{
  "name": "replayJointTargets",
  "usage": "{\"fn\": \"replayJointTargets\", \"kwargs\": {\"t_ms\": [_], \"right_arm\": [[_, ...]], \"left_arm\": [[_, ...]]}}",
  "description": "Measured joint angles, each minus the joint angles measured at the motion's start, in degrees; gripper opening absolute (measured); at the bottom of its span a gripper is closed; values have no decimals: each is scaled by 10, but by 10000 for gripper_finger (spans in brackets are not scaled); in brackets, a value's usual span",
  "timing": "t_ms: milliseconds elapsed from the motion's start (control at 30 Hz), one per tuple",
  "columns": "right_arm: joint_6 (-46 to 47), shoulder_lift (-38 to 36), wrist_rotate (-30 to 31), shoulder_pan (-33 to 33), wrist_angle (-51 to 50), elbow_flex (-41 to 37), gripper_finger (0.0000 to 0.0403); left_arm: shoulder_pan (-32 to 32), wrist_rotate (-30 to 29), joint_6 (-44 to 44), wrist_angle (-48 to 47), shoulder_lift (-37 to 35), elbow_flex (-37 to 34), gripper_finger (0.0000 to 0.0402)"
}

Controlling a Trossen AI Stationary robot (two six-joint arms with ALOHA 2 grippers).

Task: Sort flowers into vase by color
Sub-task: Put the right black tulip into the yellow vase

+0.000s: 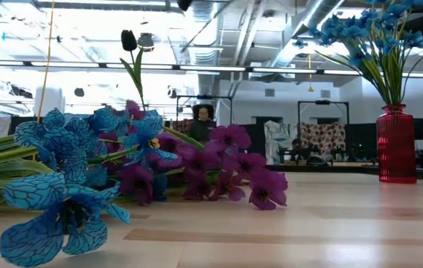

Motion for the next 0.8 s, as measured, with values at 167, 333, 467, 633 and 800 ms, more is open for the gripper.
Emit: {"fn": "replayJointTargets", "kwargs": {"t_ms": [167,333,467,633,800], "right_arm": [[0,0,0,0,1,0,233],[0,0,0,0,0,0,233],[0,0,0,0,0,0,233],[0,0,0,0,0,0,233],[-1,0,0,0,0,0,233]], "left_arm": [[28,-1,69,6,-26,0,0],[59,47,109,8,-29,-1,0],[91,115,132,69,-30,-22,0],[154,173,144,158,-64,-99,0],[249,300,134,218,-123,-162,0]]}}
